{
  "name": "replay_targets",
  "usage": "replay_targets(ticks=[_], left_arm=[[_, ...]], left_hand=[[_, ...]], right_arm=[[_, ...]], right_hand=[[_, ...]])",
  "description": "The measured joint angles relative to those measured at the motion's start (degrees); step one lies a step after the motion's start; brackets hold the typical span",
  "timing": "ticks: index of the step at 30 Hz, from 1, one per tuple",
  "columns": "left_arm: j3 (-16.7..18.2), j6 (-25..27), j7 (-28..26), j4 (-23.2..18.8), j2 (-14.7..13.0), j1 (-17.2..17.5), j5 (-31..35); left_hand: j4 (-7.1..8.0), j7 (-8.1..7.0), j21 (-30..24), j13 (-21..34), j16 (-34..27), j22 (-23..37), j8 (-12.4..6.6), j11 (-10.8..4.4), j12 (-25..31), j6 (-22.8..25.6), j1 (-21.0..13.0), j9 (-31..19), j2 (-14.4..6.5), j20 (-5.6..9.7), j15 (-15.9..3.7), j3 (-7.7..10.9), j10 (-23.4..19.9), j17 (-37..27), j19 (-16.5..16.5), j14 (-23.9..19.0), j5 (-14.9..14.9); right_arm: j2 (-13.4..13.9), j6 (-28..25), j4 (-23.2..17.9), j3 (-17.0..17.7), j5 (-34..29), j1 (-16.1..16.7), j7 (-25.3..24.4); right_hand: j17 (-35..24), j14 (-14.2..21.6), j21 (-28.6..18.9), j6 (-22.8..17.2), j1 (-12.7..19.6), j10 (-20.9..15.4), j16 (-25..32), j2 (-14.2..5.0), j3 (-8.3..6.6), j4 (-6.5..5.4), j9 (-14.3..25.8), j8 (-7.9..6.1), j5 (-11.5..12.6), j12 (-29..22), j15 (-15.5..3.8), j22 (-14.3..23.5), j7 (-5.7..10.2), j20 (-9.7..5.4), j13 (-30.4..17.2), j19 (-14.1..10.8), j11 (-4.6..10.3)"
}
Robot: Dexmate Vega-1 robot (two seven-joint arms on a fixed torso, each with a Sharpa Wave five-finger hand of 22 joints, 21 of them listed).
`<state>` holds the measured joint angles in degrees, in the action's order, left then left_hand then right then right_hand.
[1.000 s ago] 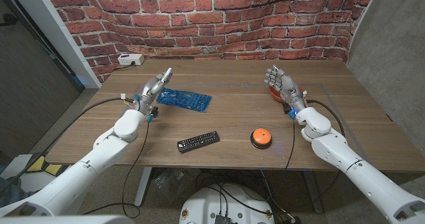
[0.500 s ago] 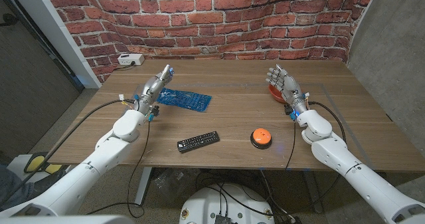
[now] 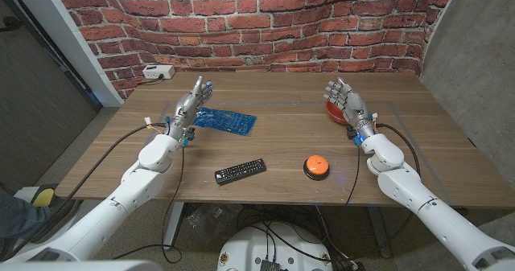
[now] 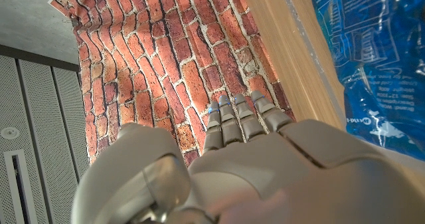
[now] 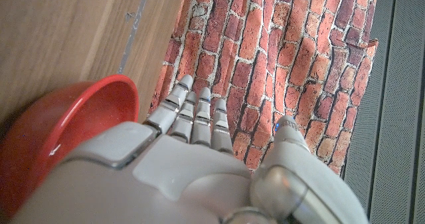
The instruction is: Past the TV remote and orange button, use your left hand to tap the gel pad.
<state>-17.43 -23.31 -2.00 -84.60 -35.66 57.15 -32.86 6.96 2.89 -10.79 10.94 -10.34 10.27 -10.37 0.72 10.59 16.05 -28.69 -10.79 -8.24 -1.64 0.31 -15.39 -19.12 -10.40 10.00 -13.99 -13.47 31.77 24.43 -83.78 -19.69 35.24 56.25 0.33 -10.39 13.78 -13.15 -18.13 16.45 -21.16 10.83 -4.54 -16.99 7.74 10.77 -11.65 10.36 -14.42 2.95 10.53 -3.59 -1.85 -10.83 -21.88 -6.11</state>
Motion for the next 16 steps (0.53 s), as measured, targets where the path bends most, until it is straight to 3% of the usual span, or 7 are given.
replay_targets(ticks=[16], left_arm=[[0.1,0.33,-0.28,-1.0,0.47,-0.01,-0.46]], left_hand=[[0.0,0.0,0.0,0.0,0.0,0.0,-0.48,0.0,0.23,0.0,0.0,0.0,0.0,-0.21,0.0,0.0,0.0,0.0,-0.21,0.0,0.0]], right_arm=[[-0.37,0.59,2.02,0.14,0.86,-1.11,1.66]], right_hand=[[-0.01,0.31,0.0,0.01,0.0,0.0,0.0,0.0,0.0,0.0,0.0,0.0,0.0,0.0,0.31,0.0,0.0,0.0,0.15,0.01,0.0]])
